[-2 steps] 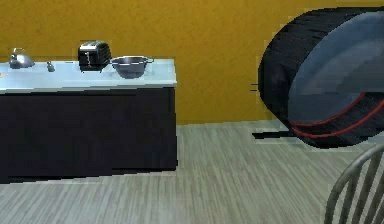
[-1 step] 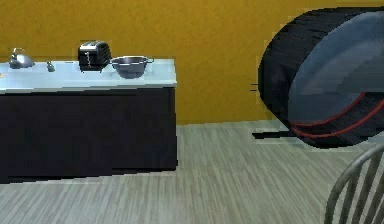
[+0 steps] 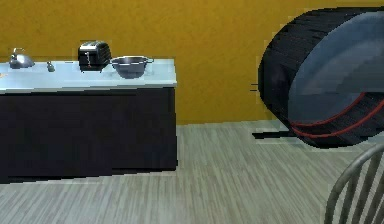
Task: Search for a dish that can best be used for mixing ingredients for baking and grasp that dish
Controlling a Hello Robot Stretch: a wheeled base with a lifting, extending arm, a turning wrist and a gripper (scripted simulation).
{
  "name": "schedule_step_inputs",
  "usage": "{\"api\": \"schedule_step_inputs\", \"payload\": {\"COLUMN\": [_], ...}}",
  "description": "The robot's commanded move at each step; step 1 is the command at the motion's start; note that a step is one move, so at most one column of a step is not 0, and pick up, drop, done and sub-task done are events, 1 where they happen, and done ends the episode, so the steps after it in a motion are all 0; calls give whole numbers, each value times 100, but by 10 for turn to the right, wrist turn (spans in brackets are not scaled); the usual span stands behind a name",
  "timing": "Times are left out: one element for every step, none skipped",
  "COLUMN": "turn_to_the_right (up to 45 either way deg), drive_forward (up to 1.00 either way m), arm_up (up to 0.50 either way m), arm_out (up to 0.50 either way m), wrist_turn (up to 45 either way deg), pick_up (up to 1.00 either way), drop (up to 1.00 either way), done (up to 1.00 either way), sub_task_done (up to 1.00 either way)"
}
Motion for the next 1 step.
{"api": "schedule_step_inputs", "payload": {"turn_to_the_right": [0], "drive_forward": [0], "arm_up": [0], "arm_out": [0], "wrist_turn": [450], "pick_up": [0], "drop": [0], "done": [0], "sub_task_done": [0]}}
